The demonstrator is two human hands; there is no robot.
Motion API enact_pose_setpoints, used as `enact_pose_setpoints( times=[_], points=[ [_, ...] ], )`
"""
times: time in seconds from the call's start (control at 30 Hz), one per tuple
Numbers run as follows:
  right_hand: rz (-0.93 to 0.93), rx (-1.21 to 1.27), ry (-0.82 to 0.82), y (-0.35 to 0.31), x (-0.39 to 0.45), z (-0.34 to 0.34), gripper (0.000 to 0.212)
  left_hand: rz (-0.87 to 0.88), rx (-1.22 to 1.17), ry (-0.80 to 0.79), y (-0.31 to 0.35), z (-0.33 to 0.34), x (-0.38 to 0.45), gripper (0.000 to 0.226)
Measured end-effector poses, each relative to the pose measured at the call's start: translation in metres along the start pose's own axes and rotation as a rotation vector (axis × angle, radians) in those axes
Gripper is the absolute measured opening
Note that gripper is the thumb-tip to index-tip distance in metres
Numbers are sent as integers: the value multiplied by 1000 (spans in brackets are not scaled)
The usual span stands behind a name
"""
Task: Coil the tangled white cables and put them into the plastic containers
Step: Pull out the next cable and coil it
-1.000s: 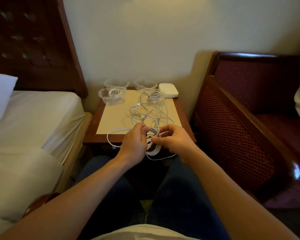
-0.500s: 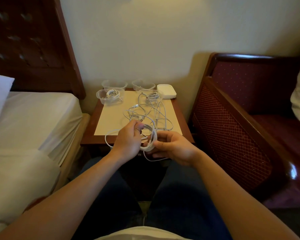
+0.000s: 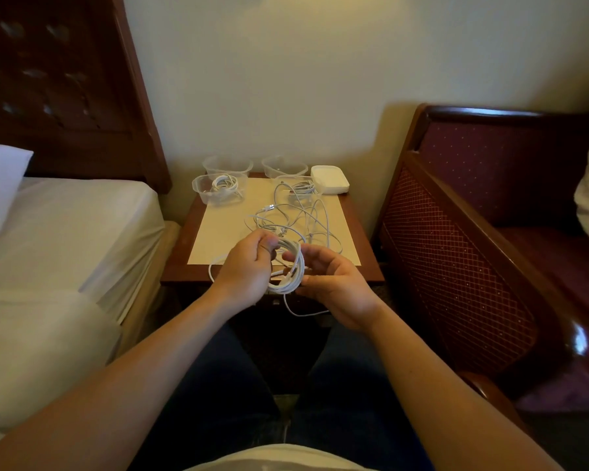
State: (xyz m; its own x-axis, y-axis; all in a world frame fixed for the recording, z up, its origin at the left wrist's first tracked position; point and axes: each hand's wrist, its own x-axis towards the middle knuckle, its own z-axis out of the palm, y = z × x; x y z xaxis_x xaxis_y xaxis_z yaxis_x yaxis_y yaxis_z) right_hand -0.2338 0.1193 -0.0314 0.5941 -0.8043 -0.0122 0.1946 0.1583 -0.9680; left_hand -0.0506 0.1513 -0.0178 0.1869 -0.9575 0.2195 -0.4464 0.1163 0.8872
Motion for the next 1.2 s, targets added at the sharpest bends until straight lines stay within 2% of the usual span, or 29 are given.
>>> enact_pose_setpoints(
  times=[0.1, 0.23, 0.33, 0.43, 0.5, 0.57, 0.67, 0.77, 0.83, 1.0, 1.07, 1.2],
  points=[
    [52, 88, -128, 1, -3, 0, 46, -12, 9, 17, -1, 1, -1, 29],
    [113, 128, -219, 3, -4, -3, 42, 17, 19, 28, 5, 4, -3, 29],
    [81, 116, -256, 1, -4, -3, 29, 27, -2, 17, 10, 2, -1, 32],
    [35, 71, -217, -2, -3, -3, 24, 40, -7, -10, 13, -1, 3, 32],
    [19, -70, -186, -7, -2, -3, 23, 32, -24, -53, 11, -3, 6, 30],
    [-15, -362, -159, -8, -1, -8, 30, 22, -53, -131, 6, -7, 8, 28],
    [-55, -803, -86, -2, 5, -21, 47, 40, 24, -248, 3, -11, 10, 29],
    [-103, -982, 8, 7, 8, -31, 47, 99, 116, -271, 10, -7, 12, 27],
    [-80, -913, 21, 6, 7, -32, 47, 122, 143, -229, 12, -3, 13, 29],
    [66, -444, -125, -4, -4, -28, 61, 175, 192, -107, 7, -2, 14, 25],
    [106, -356, -141, -9, -6, -27, 56, 224, 236, -85, 6, 2, 14, 21],
    [106, -266, -123, -20, -7, -18, 30, 292, 279, -34, 0, 4, 15, 19]
  ],
)
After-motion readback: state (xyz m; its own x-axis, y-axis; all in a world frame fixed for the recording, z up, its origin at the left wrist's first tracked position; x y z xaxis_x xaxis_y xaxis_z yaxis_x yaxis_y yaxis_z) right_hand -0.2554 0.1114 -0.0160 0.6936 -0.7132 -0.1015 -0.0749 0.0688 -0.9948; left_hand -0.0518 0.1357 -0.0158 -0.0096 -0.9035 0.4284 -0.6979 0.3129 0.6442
